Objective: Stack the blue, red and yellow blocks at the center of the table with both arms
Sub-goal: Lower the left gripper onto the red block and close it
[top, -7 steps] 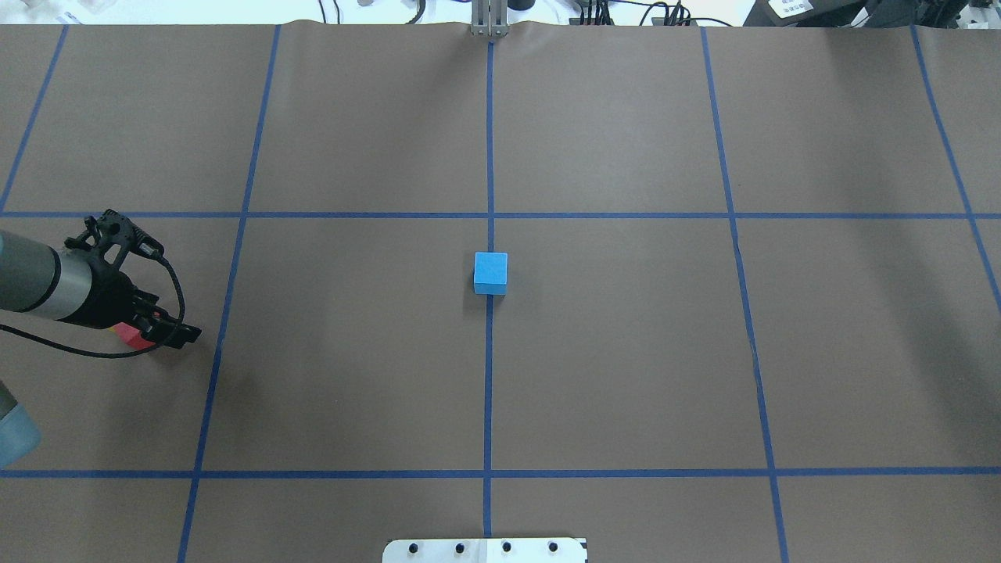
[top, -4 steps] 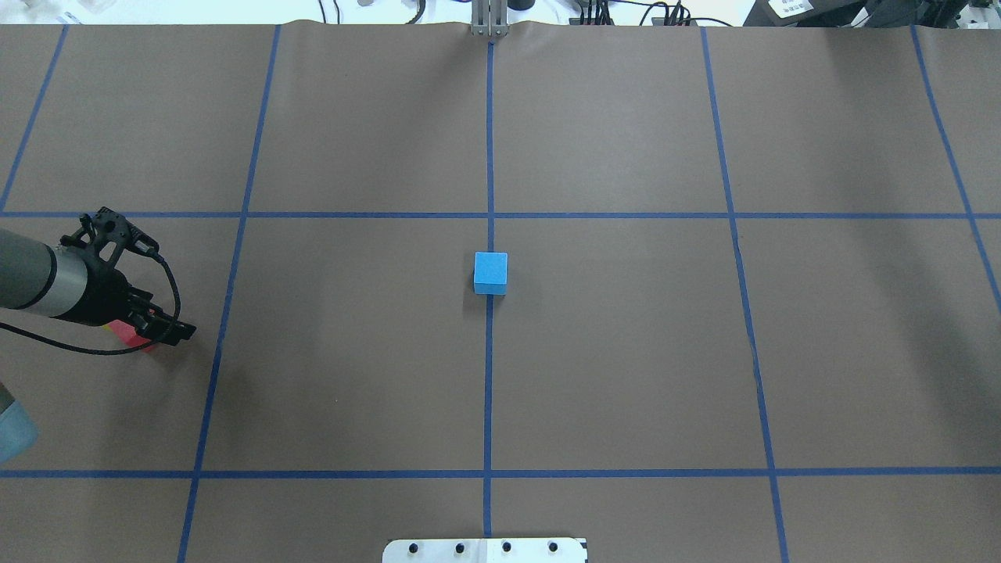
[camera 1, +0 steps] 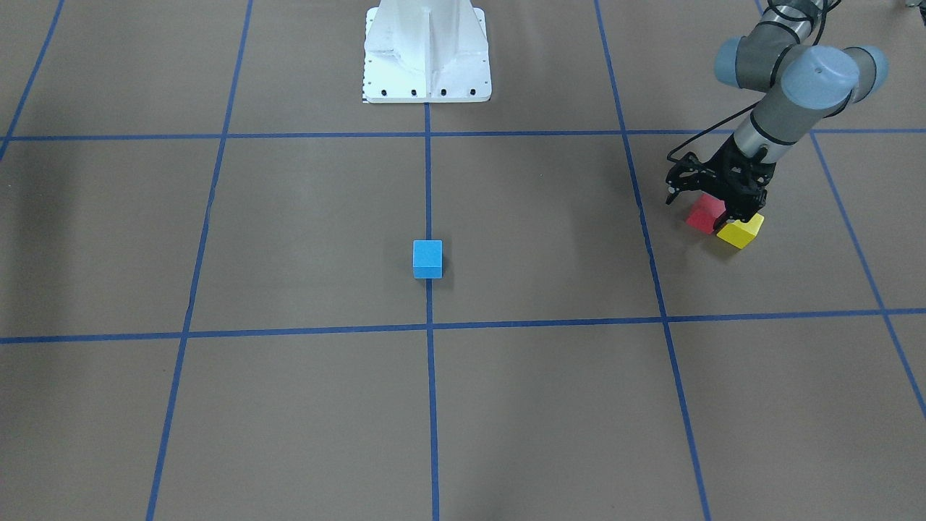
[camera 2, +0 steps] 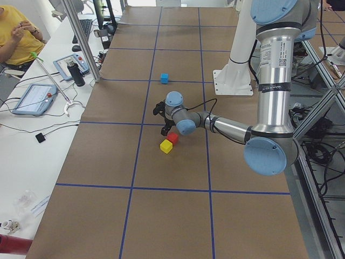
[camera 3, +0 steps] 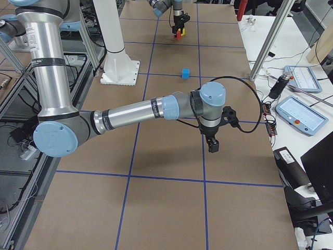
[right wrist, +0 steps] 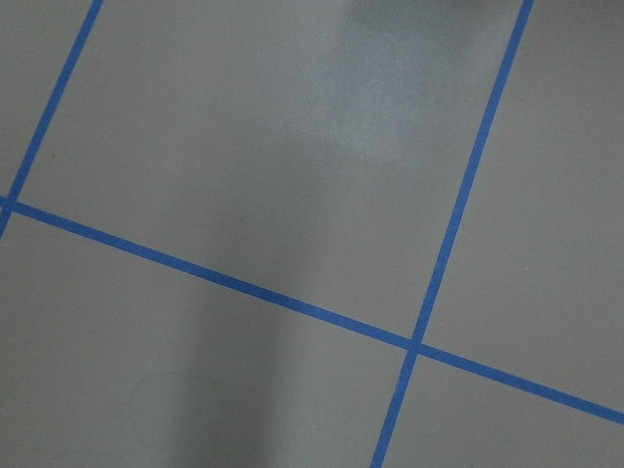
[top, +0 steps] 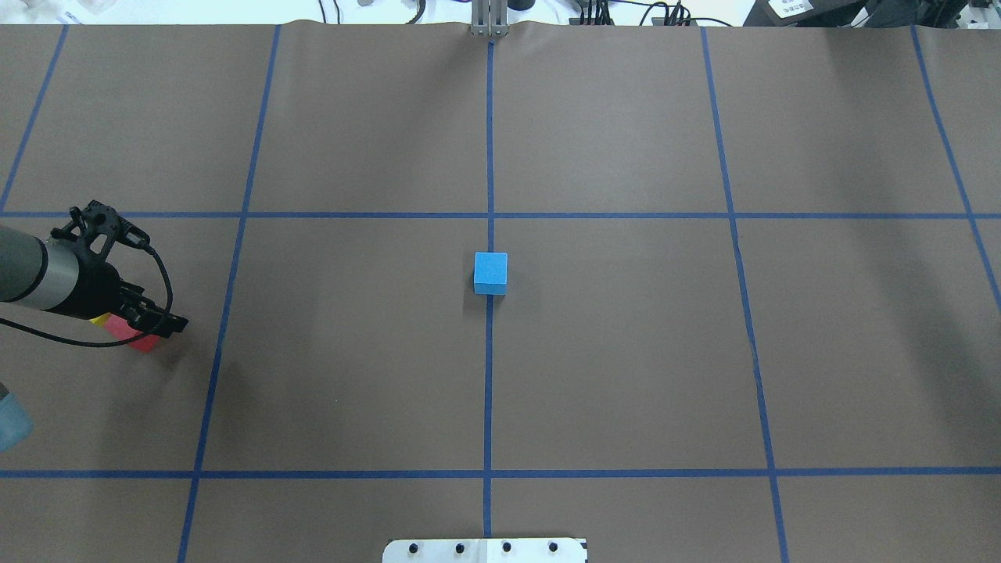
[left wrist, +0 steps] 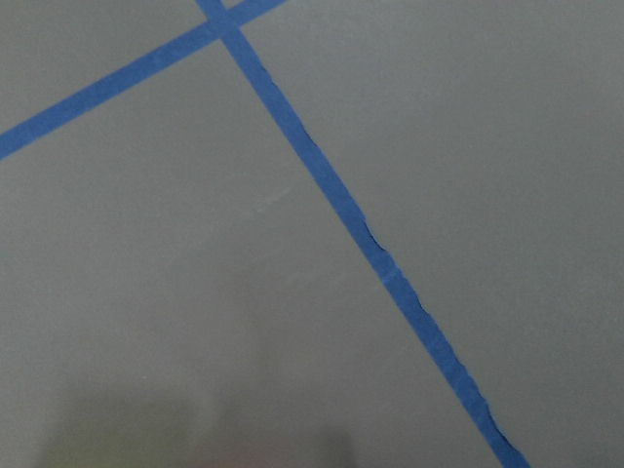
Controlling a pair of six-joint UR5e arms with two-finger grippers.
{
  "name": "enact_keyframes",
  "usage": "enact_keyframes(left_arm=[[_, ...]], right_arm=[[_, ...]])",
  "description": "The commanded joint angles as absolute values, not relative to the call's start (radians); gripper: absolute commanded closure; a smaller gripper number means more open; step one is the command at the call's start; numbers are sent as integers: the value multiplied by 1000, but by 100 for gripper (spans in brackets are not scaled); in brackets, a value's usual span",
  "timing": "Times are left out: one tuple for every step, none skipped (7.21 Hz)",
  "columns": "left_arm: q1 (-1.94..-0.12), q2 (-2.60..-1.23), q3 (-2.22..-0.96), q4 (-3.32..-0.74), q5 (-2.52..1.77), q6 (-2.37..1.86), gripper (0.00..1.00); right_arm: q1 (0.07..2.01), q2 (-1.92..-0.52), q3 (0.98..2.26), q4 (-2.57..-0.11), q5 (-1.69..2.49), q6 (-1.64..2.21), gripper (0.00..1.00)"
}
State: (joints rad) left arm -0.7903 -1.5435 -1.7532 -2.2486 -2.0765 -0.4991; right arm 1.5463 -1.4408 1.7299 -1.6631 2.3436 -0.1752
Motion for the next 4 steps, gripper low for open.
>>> enact_keyframes(left_arm=[[-801,-1539,-1730,-2253,-2077,-499,2],[-801,-1539,-1727,-2255,-2077,-500,2],[-799,-1517,-1727,-2260,-2077,-499,2],[-801,-1496,-1735,-2260,-2079,-499,2]], right_arm=[[1546,-1442,1730,-1663,2342,-176,0],[1546,-1442,1729,-1663,2342,-178,0],[1546,-1442,1729,-1663,2342,-178,0],[1546,-1443,1729,-1663,2342,-179,0]])
